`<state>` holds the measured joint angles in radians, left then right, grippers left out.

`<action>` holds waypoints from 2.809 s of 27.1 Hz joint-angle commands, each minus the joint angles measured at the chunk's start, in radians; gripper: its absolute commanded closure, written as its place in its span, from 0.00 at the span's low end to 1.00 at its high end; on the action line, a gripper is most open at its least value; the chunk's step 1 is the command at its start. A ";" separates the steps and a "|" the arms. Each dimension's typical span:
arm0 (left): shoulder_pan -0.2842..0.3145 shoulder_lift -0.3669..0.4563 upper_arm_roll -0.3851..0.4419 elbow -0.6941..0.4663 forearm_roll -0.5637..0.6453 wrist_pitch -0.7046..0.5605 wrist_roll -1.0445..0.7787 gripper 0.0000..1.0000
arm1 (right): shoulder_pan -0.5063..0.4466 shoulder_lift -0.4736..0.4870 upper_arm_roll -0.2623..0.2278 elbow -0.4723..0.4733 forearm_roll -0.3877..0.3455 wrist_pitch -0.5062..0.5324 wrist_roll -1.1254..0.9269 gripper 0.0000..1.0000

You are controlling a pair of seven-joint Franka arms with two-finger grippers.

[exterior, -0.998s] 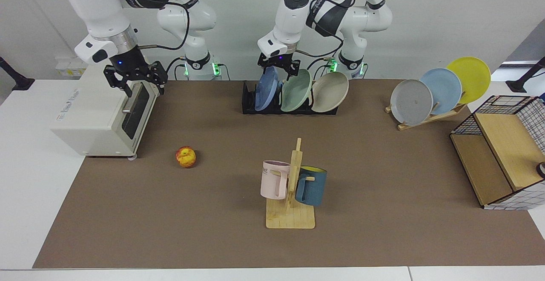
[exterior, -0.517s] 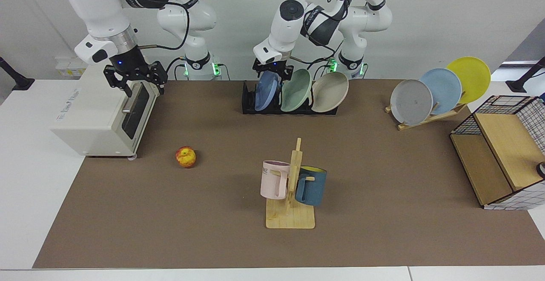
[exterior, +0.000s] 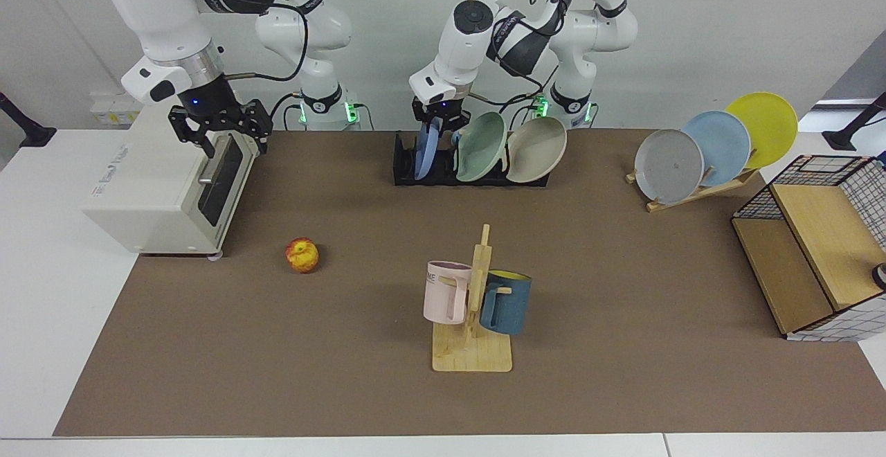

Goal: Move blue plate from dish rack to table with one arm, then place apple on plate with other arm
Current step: 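Reach the left gripper down to the blue plate in the rack, then grasp the blue plate rim and lift it out of the rack, then lower the blue plate flat onto the table with the left gripper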

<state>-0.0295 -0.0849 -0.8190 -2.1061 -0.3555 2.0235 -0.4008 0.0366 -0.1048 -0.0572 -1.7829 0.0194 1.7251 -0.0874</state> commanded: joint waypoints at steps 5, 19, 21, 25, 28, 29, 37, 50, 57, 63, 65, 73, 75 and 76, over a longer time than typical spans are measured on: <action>0.023 -0.021 0.032 0.104 0.067 -0.161 -0.032 1.00 | -0.001 -0.012 0.000 -0.009 0.014 0.005 0.018 0.00; 0.016 0.002 0.172 0.222 0.132 -0.229 -0.016 1.00 | -0.001 -0.012 0.000 -0.010 0.014 0.005 0.018 0.00; 0.016 0.016 0.192 0.225 0.132 -0.220 -0.016 1.00 | -0.001 -0.012 0.000 -0.010 0.014 0.005 0.018 0.00; 0.016 0.040 0.259 0.225 0.119 -0.178 -0.001 1.00 | -0.001 -0.012 0.000 -0.009 0.014 0.005 0.018 0.00; 0.017 0.065 0.320 0.225 0.098 -0.109 0.069 1.00 | -0.001 -0.012 0.000 -0.009 0.014 0.005 0.018 0.00; 0.019 0.071 0.342 0.225 0.075 -0.095 0.092 1.00 | -0.001 -0.012 0.000 -0.010 0.014 0.005 0.018 0.00; 0.019 0.149 0.440 0.196 -0.048 0.072 0.295 1.00 | -0.001 -0.012 0.000 -0.009 0.014 0.005 0.018 0.00; 0.031 0.290 0.502 0.100 -0.420 0.158 0.753 1.00 | -0.001 -0.012 0.000 -0.009 0.014 0.005 0.018 0.00; 0.028 0.278 0.503 0.032 -0.579 0.225 0.879 1.00 | -0.001 -0.012 0.000 -0.009 0.014 0.005 0.018 0.00; 0.033 0.319 0.518 -0.022 -0.811 0.216 1.085 1.00 | -0.001 -0.012 0.000 -0.009 0.014 0.005 0.018 0.00; 0.033 0.336 0.517 -0.026 -0.842 0.216 1.106 1.00 | -0.001 -0.012 0.000 -0.010 0.014 0.005 0.018 0.00; 0.033 0.390 0.511 -0.025 -0.907 0.222 1.106 1.00 | 0.000 -0.015 0.002 -0.010 0.014 -0.001 0.015 0.00; 0.033 0.392 0.508 -0.025 -0.913 0.227 1.103 1.00 | 0.002 -0.015 0.002 -0.010 0.014 -0.002 0.015 0.00; 0.029 0.392 0.505 -0.025 -0.915 0.233 1.099 1.00 | 0.002 -0.015 0.002 -0.010 0.014 -0.002 0.015 0.00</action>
<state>-0.0042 0.3016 -0.2994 -2.1262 -1.2346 2.2321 0.6852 0.0367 -0.1049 -0.0566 -1.7829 0.0194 1.7236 -0.0874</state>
